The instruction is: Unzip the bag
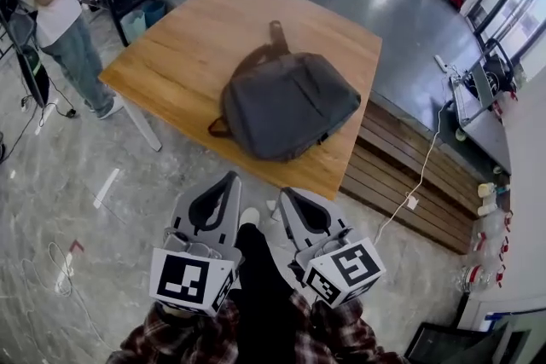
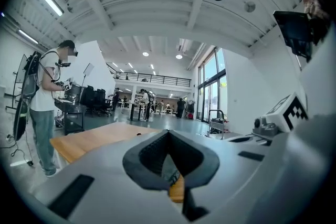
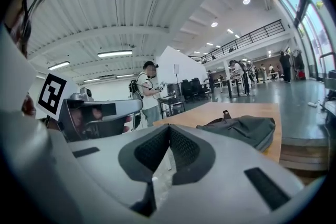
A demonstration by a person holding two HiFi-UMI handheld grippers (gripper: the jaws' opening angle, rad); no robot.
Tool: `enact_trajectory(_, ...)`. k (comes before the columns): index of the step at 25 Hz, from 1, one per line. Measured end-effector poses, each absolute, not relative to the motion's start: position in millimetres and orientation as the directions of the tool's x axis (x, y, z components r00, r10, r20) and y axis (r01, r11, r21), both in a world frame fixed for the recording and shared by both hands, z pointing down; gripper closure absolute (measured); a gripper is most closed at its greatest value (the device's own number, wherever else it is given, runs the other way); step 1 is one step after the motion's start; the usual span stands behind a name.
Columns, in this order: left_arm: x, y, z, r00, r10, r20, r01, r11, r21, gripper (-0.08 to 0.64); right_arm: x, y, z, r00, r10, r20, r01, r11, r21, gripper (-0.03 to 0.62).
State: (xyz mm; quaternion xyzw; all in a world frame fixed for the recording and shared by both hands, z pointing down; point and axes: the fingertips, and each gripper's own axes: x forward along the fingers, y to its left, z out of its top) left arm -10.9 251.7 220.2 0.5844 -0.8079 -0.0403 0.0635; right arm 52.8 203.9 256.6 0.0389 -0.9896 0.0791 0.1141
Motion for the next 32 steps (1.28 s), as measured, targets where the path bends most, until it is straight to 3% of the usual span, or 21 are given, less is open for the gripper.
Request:
enact_trajectory(13,-126,67,186,-0.166,-0.984,0.058,-0.984,0.17,0.061,0.551,-76,23,213,-0.976,-0.154,0.156,-0.176,0.974,-0.142,0.581)
enact_trajectory(19,-139,18,184,-0.073,-0.995,0.062,-0.995,0.077,0.063,0.551,-82,-20,211,-0.956,-0.241,0.167,-0.264,0.955,-0.137,0.581)
enact_trajectory(32,-95,-70,197,0.283,-0.952,0.119,-0.959,-0.28,0.04,0.551,-36,-88,215,-0.81,-0.557,0.184,-0.582,0.804,-0.122,0.581)
